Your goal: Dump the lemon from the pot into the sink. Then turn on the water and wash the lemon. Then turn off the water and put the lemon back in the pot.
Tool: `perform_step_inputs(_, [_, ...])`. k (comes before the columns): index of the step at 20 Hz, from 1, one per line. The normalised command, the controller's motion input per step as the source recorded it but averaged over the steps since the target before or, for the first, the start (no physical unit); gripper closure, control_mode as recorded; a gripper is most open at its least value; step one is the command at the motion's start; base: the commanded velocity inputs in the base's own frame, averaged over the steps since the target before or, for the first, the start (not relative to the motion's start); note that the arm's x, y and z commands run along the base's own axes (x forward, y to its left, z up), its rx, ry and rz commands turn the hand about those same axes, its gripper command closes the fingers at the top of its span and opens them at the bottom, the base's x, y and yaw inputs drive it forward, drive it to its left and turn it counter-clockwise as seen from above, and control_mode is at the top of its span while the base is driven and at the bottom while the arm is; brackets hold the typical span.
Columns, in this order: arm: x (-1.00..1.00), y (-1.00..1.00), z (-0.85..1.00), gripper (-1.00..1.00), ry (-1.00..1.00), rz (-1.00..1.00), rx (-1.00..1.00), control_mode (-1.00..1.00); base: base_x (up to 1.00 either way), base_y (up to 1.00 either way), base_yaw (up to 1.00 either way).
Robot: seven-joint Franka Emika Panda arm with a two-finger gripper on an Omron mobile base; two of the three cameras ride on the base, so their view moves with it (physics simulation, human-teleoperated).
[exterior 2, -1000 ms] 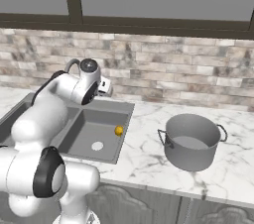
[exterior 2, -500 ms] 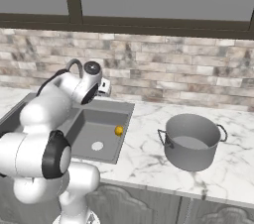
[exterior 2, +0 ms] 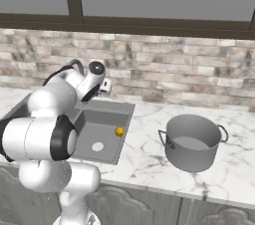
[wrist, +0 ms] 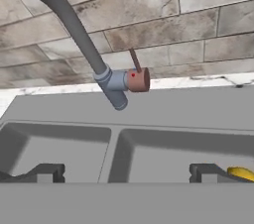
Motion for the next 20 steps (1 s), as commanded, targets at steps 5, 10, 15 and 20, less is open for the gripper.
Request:
perform_step_inputs(5, [0.27,0.07,-0.16,-1.00,0.00,0.00,0.01,-1.00,0.00,0.00,0.00])
perform_step_inputs(10, [0.26,0.10,-0.19,-1.00,0.00,0.00,0.01,-1.00,0.00,0.00,0.00])
perform_step_inputs(15, [0.33,0.09,-0.14,-1.00,0.00,0.00,0.01,-1.00,0.00,0.00,0.00])
perform_step_inputs(20, [0.37,0.04,-0.12,-1.00,0.00,0.00,0.00,-1.00,0.00,0.00,0.00])
